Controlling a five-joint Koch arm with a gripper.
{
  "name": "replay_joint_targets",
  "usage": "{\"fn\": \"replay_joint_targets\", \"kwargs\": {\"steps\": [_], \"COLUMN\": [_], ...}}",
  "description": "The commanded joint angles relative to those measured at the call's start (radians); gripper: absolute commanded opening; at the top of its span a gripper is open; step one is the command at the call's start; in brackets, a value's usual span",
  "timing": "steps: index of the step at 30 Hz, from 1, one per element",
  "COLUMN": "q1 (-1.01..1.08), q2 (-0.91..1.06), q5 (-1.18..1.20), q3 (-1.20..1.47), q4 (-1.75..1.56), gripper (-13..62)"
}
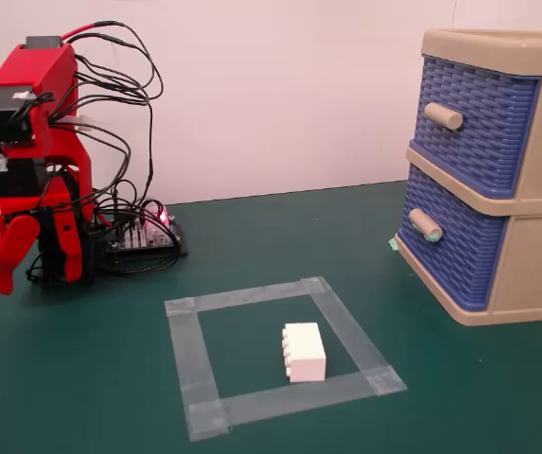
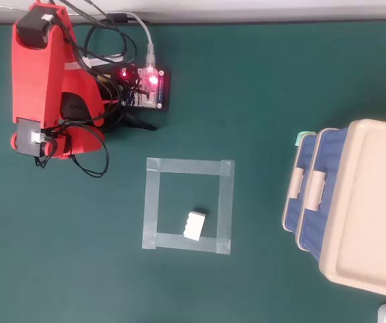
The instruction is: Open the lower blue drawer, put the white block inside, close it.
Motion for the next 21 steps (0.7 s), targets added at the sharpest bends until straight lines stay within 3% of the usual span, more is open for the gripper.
{"fn": "replay_joint_targets", "kwargs": {"steps": [1,10,15,17,21], "q1": [-0.020,-0.009,-0.034,-0.130,-0.647], "q2": [0.048,0.049,0.040,0.014,-0.190], "q5": [0.012,0.015,0.167,0.325,0.876], "q3": [0.037,0.009,-0.362,-0.482,-0.735], "q4": [0.092,0.112,0.239,0.227,0.038], "gripper": [34.1,33.9,32.8,32.3,32.3]}}
